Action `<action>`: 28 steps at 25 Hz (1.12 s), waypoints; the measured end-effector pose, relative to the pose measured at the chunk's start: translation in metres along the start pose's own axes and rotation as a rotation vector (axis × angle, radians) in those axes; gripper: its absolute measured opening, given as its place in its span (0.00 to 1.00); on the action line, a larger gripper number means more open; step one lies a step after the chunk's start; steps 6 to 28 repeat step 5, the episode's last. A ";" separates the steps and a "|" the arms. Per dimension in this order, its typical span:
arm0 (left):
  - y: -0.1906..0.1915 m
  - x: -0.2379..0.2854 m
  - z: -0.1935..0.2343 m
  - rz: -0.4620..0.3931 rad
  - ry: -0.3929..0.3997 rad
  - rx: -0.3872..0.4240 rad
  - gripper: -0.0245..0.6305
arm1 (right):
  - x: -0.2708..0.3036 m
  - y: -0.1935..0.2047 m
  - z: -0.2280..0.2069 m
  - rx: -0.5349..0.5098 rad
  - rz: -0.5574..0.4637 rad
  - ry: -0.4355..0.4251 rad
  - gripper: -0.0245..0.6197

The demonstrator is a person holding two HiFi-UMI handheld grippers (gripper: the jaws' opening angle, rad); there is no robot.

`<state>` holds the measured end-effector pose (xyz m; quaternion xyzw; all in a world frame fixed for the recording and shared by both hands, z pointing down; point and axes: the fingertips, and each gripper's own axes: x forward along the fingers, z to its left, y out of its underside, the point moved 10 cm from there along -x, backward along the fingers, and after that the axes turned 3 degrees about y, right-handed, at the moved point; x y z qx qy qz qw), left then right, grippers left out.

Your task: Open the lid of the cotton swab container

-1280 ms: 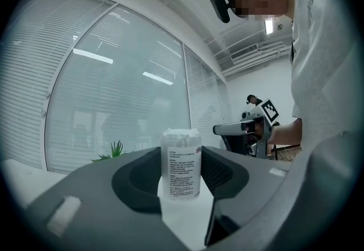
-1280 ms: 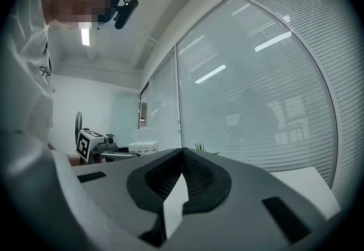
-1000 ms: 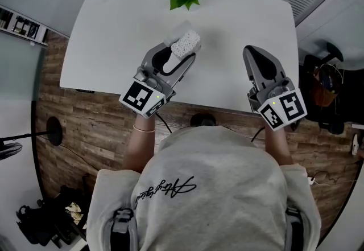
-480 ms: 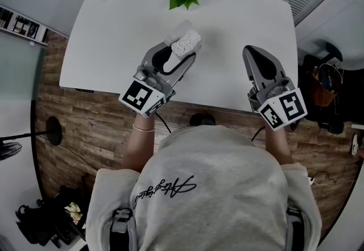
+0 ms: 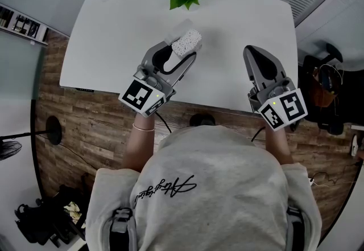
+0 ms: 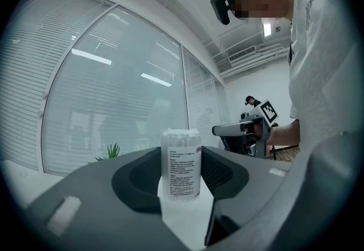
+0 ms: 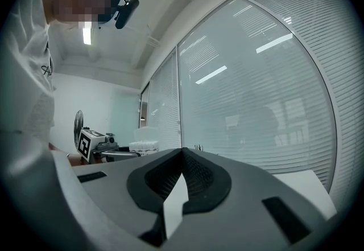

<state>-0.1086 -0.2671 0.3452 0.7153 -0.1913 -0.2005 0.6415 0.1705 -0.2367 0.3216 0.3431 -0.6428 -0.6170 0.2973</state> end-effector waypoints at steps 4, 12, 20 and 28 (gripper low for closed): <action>0.000 0.001 0.001 0.004 0.002 0.002 0.33 | 0.002 0.000 -0.001 -0.001 -0.001 -0.003 0.04; 0.001 0.001 0.001 0.004 0.003 0.002 0.33 | 0.002 0.000 -0.001 -0.001 -0.001 -0.003 0.04; 0.001 0.001 0.001 0.004 0.003 0.002 0.33 | 0.002 0.000 -0.001 -0.001 -0.001 -0.003 0.04; 0.001 0.001 0.001 0.004 0.003 0.002 0.33 | 0.002 0.000 -0.001 -0.001 -0.001 -0.003 0.04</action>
